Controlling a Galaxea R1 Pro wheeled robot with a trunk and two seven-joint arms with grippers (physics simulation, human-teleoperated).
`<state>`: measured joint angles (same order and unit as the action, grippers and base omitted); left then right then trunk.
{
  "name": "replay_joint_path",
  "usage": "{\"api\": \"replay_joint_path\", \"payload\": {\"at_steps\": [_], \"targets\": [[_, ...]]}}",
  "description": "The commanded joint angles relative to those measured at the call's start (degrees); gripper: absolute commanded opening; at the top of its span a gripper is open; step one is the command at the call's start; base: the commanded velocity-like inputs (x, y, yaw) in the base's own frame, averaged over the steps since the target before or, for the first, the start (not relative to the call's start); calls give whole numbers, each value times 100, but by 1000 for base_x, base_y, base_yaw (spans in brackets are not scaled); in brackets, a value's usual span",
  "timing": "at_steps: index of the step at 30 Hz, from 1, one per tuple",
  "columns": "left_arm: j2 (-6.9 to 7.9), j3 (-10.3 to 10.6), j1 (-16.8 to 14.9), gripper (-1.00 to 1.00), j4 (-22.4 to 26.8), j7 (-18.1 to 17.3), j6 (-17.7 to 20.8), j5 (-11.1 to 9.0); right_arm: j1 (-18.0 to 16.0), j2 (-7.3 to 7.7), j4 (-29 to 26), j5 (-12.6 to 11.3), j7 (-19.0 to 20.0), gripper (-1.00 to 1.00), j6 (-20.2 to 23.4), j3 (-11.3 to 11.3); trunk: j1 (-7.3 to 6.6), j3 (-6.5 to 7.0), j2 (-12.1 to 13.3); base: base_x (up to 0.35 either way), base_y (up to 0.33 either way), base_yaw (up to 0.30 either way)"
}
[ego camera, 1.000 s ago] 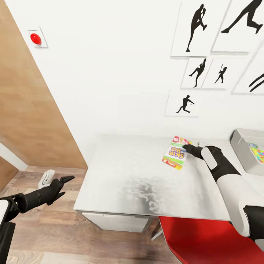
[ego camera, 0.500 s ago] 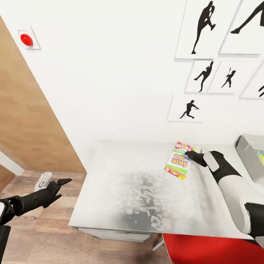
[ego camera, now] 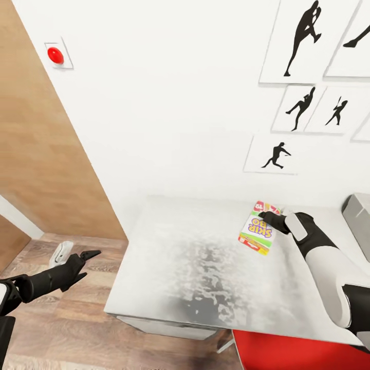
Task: Put all the toys in the child's room - the three board games (two on the bed and one on the table), the two jigsaw puzzles on the table, and the tennis ball on the table - inside the toy box on the table in the child's room.
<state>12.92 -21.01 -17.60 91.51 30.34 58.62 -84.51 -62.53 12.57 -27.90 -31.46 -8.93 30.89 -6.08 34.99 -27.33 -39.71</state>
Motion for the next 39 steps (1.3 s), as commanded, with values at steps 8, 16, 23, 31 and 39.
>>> {"api": "replay_joint_path", "payload": {"at_steps": [8, 16, 23, 31, 39], "targets": [[-16, 5, -9, 100, 7, 58, 24, -65, 18, 101, 24, -75, -47, 100, 48, -34, 1, -6, -6, 0, 0, 65], [-28, 9, -11, 100, 7, 60, 23, -65, 21, 423, 0, -142, -56, 100, 36, -66, 1, -6, -6, 0, 0, 4], [-39, 27, -12, 100, 7, 60, 21, -63, 28, 476, 140, -306, -64, 100, 15, -127, 1, -6, -6, 0, 0, 0], [-48, 49, -15, 100, 7, 60, 23, -65, 33, 440, 384, -308, -55, 100, 0, -122, 1, -6, -6, 0, 0, 0], [-52, 61, -15, 100, 7, 60, 18, -65, 39, 439, 526, -311, -48, 100, -13, -103, 1, -6, -6, 0, 0, 87]]}}
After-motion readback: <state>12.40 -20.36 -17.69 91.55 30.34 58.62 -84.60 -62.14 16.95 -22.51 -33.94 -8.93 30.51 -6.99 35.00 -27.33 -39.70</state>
